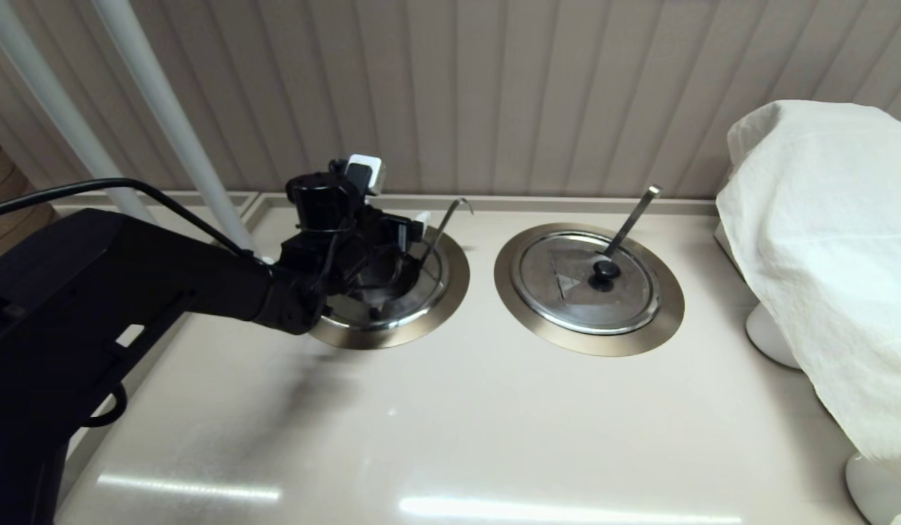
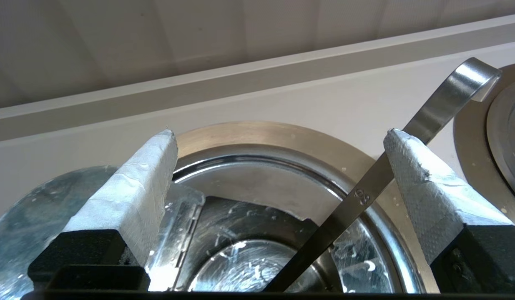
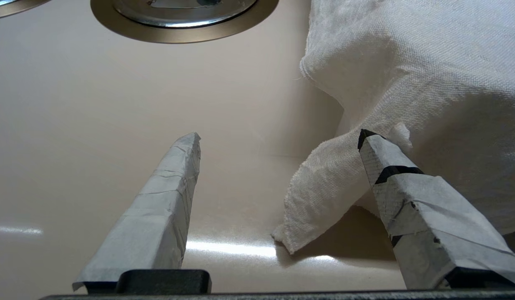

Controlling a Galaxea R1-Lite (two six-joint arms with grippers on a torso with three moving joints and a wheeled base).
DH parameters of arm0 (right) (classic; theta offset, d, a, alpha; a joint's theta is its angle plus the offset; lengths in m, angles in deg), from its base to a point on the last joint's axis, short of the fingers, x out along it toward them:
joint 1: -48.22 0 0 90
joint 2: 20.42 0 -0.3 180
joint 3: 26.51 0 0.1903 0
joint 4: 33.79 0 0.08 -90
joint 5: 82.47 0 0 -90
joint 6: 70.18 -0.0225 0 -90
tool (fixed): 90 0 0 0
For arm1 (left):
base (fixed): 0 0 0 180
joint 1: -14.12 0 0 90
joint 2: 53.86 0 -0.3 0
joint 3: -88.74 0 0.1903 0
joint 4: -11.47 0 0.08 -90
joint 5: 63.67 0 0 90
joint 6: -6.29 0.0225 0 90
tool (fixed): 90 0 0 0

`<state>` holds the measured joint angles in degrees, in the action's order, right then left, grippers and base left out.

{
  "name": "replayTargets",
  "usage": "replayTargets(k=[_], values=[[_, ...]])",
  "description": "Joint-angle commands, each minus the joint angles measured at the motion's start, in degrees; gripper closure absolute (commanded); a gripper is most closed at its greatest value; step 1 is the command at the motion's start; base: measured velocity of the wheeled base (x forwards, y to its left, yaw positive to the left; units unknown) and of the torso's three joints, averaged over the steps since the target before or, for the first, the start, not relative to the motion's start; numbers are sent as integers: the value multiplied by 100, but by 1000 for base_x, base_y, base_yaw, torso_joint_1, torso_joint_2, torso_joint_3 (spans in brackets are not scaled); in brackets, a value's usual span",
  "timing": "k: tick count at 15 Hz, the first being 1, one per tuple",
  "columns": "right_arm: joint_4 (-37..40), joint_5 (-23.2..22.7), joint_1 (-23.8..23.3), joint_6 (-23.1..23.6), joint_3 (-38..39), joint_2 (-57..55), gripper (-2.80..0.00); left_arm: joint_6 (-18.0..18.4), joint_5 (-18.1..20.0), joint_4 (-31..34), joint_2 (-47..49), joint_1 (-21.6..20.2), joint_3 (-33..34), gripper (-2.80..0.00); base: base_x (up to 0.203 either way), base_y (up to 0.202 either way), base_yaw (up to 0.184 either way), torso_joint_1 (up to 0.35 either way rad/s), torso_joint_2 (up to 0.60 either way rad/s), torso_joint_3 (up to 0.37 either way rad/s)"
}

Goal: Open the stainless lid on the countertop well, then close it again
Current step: Stir with a spoon

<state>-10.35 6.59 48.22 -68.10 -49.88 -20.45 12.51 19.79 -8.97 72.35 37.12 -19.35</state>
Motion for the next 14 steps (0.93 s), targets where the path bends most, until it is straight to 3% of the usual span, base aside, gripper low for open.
replayTargets(k=[1, 14], values=[[1, -3, 0, 6, 0, 2, -280, -25, 3, -31, 317, 2, -238, -280, 0, 0, 0, 0, 0, 0], [1, -3, 0, 2, 0, 2, -280, -71, 22, -42, 694, 247, -137, -280, 0, 0, 0, 0, 0, 0]])
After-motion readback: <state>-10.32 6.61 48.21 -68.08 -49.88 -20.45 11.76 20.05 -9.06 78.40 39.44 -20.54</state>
